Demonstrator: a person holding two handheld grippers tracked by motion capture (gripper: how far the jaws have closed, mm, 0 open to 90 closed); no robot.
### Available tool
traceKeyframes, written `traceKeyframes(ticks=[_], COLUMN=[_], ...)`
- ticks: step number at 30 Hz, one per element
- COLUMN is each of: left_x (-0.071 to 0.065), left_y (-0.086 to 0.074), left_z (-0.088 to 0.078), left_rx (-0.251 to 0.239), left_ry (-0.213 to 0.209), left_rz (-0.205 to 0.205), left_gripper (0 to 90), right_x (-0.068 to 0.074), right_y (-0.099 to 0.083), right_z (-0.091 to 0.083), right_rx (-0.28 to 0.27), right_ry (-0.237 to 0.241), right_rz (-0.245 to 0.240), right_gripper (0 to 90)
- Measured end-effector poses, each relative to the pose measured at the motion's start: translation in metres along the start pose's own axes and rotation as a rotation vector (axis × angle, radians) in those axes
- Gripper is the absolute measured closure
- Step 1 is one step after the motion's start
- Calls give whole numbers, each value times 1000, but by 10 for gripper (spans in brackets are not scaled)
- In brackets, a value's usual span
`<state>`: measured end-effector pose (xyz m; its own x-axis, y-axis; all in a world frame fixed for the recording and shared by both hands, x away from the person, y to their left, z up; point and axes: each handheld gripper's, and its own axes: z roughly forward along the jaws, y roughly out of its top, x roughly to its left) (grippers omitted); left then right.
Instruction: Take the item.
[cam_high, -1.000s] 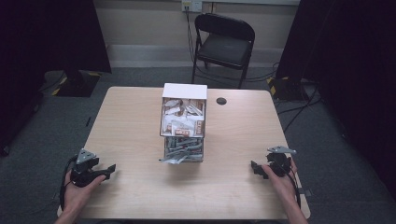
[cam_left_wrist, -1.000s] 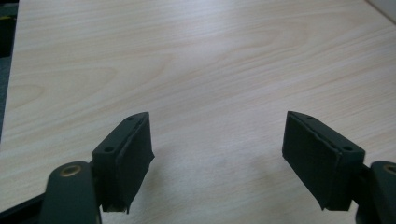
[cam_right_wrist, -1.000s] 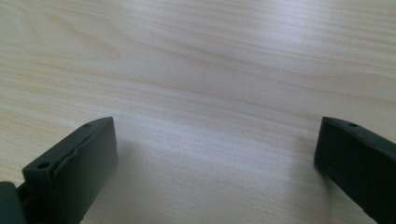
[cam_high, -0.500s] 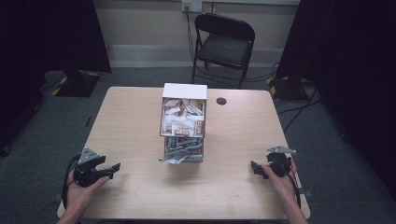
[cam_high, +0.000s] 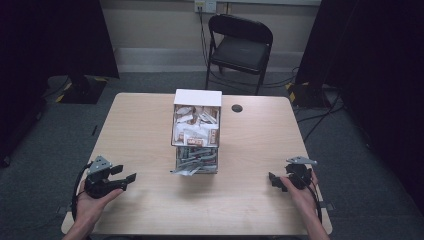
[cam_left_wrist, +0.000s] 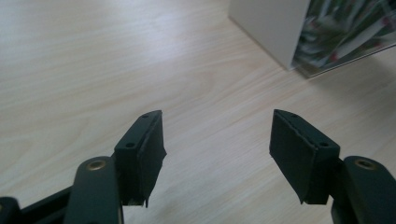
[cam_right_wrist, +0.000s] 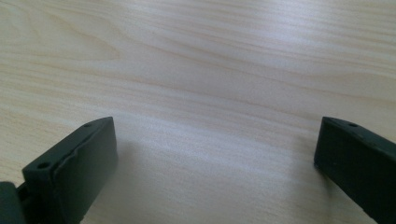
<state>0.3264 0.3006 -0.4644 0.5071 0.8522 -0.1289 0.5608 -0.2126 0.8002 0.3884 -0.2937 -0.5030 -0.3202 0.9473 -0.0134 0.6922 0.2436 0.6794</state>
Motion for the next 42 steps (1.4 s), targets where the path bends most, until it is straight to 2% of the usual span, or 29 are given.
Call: traceKeyframes(ticks=[1,3,5,6,11,12,18,20,21,22,23,28,36,42], left_x=[-2,-6,-10,-16,-19,-21,-28,-34,-34,-35,-36,-42,-52,-62], left_y=[2,4,5,7,10,12,19,23,23,26,28,35,40,48], left_z=[-1,-4,-6,-9,-11,-11,-11,-12,-12,-11,-10,-6,-3,-1], left_rx=[-4,-15,-25,-36,-48,-45,-51,-61,-61,-59,-53,-45,-49,-58], left_ry=[-5,-48,-61,-62,-80,-82,-103,-113,-113,-139,-143,-166,-205,-225], left_rz=[3,-25,-19,7,28,53,85,118,118,92,85,82,96,133], left_gripper=[355,354,354,354,389,395,413,441,442,449,450,453,451,467], right_x=[0,0,0,0,0,0,0,0,0,0,0,0,0,0], right_y=[0,0,0,0,0,0,0,0,0,0,0,0,0,0], right_z=[0,0,0,0,0,0,0,0,0,0,0,0,0,0], right_rx=[0,0,0,0,0,0,0,0,0,0,0,0,0,0], right_ry=[0,0,0,0,0,0,0,0,0,0,0,0,0,0], right_rz=[0,0,0,1,0,0,0,0,0,0,0,0,0,0], right_gripper=[0,0,0,0,0,0,0,0,0,0,0,0,0,0])
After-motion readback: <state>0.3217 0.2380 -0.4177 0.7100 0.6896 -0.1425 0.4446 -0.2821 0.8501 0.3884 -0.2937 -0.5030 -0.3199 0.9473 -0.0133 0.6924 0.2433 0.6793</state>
